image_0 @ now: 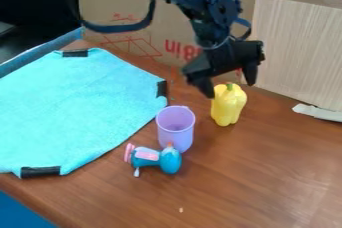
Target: Put the yellow figure on the top edge of the cloth
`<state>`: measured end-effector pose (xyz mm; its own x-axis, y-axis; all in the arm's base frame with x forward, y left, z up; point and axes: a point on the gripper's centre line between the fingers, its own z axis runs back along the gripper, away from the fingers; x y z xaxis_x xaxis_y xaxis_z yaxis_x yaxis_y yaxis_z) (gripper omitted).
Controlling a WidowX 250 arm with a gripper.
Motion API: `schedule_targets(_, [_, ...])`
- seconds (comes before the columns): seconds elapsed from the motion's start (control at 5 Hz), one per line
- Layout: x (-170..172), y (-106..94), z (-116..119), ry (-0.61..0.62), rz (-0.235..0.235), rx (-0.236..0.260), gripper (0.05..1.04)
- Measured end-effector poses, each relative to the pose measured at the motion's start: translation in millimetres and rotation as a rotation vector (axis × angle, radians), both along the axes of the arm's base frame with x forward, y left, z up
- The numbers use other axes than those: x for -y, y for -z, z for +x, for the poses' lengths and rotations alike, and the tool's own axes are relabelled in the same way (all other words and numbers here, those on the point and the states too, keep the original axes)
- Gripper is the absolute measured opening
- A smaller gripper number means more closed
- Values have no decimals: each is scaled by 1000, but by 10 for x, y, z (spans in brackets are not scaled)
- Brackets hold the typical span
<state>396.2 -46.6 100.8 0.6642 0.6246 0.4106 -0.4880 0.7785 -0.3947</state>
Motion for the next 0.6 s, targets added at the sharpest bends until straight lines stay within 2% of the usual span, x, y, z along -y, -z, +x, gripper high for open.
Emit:
schedule_targets(0.2, [59, 12, 126, -27, -3, 3, 976])
schedule_targets(0.4, [70, 16, 213, -63, -13, 12, 705])
schedule_targets(0.6, [58, 52, 251, -73, -7, 11, 363])
